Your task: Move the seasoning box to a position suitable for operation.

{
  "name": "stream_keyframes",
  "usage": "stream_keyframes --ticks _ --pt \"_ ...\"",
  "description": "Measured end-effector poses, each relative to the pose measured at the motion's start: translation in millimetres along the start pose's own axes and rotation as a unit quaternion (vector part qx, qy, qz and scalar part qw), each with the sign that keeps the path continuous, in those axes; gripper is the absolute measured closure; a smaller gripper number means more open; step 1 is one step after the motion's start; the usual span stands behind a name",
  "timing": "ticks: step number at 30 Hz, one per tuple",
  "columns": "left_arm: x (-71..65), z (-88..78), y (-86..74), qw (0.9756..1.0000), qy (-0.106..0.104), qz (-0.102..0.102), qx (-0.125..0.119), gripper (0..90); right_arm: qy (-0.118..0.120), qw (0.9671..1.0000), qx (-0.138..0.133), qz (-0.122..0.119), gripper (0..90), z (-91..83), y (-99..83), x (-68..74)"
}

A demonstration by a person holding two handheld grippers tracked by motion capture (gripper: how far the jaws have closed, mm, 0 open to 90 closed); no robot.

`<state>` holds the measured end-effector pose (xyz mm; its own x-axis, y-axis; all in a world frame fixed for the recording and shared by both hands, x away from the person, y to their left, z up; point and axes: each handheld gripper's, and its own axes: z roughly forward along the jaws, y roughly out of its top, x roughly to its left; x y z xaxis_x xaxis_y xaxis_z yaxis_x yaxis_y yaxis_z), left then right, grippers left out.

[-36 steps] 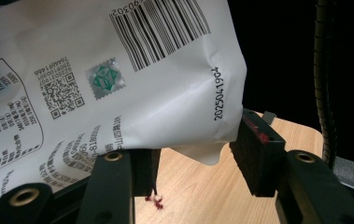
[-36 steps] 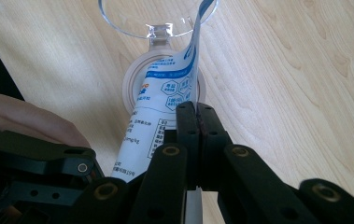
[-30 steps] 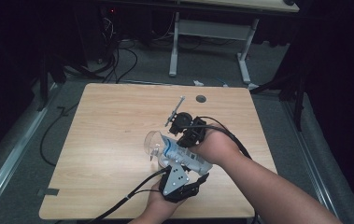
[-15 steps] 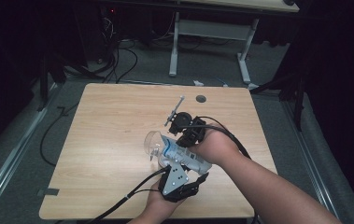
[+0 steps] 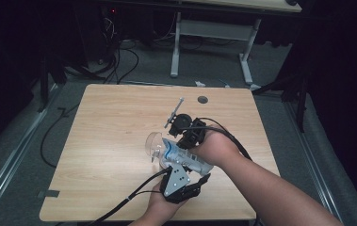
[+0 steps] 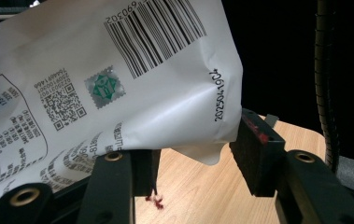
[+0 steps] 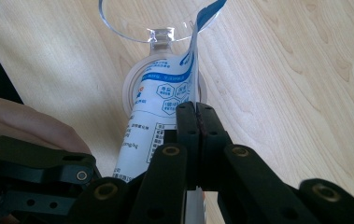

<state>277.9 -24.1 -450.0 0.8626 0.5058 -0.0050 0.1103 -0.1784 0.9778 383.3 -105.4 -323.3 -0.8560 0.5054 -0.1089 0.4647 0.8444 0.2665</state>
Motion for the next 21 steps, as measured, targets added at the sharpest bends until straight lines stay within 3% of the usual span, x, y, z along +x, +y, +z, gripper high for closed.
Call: stream_keyframes --ticks 21 --pt "-2.5 -2.8 -9.0 0.9999 -0.002 0.009 0.007 54.1 -0.001 1.0000 0.001 -0.002 89.9 -0.8 -3.8 0.1"
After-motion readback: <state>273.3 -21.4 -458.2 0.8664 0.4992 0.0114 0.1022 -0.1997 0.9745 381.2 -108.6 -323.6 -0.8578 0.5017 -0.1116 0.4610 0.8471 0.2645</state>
